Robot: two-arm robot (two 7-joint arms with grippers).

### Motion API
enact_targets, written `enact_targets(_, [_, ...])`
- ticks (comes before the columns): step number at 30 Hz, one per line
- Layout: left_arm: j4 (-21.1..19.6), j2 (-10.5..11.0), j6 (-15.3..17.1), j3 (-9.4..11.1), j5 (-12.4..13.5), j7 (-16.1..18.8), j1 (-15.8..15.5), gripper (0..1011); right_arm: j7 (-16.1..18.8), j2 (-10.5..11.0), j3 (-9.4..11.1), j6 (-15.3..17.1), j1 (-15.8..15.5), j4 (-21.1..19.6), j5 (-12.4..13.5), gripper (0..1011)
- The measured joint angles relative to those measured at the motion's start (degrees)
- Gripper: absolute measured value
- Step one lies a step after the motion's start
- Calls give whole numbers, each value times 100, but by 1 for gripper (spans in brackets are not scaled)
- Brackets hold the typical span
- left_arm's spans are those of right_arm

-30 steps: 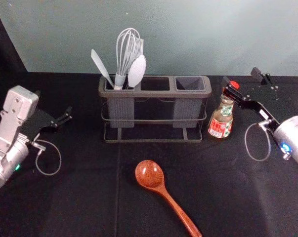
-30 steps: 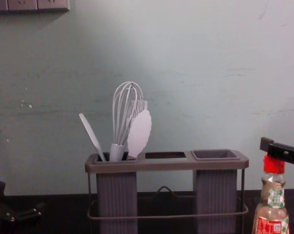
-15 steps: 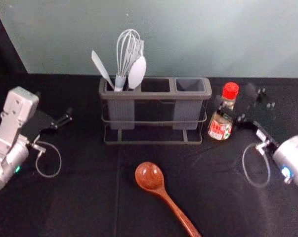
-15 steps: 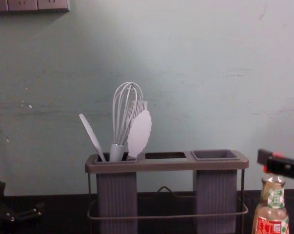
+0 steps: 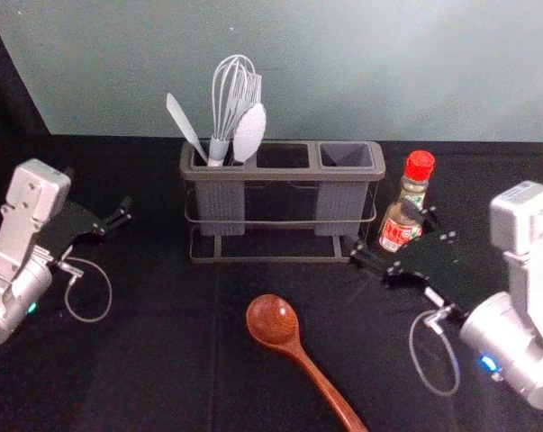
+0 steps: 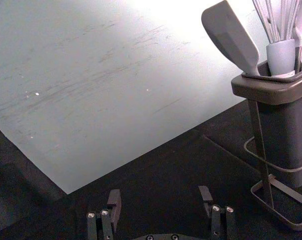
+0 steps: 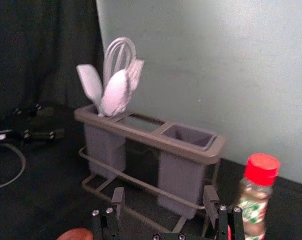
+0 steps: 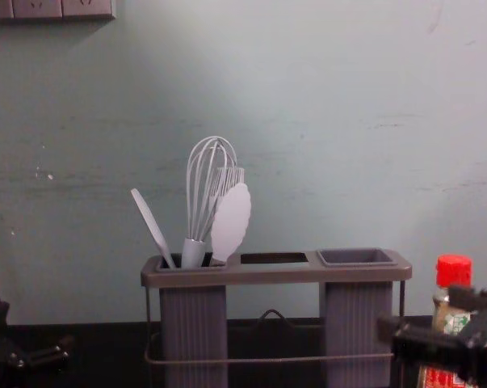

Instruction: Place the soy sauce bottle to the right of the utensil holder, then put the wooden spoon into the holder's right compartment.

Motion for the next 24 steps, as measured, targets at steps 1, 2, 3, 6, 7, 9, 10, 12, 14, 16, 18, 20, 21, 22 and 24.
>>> enact_targets(1, [0,0,0,0,1,0,0,1011,-21,-18,-58,82,-35,-48,-65,1002])
enact_targets(2, [0,0,0,0,0,0,0,1011,-35,-28,-82,122,-50,-67,-98,1002])
enact_targets(3, [0,0,0,0,0,0,0,1011,-48,-38,-110,161,-63,-86,-135,1003])
enact_targets(6, [0,0,0,0,1,0,0,1011,-126,-105,-230,348,-117,-144,-297,1002])
enact_targets(7, [0,0,0,0,1,0,0,1011,-148,-129,-258,400,-130,-155,-341,1002])
enact_targets(9, [0,0,0,0,0,0,0,1011,-188,-212,-326,523,-160,-164,-423,1002])
enact_targets(10, [0,0,0,0,0,0,0,1011,-198,-238,-350,559,-165,-164,-451,1002])
enact_targets(12, [0,0,0,0,0,0,0,1011,-223,-306,-426,674,-170,-151,-551,1002])
enact_targets(14, [0,0,0,0,1,0,0,1011,-238,-361,-524,795,-160,-123,-679,1003])
enact_targets(16, [0,0,0,0,0,0,0,1011,-231,-376,-588,864,-139,-109,-757,1002])
enact_targets(18, [0,0,0,0,0,0,0,1011,-210,-396,-640,936,-115,-82,-808,1003])
enact_targets(20, [0,0,0,0,0,0,0,1011,-148,-447,-728,1054,-78,-43,-898,1003])
enact_targets(21, [0,0,0,0,0,0,0,1011,-134,-458,-739,1072,-74,-36,-911,1002])
enact_targets(22, [0,0,0,0,0,0,0,1011,-112,-473,-752,1094,-68,-25,-923,1002])
enact_targets(24, [0,0,0,0,0,0,0,1011,-58,-494,-760,1110,-57,-9,-923,1002])
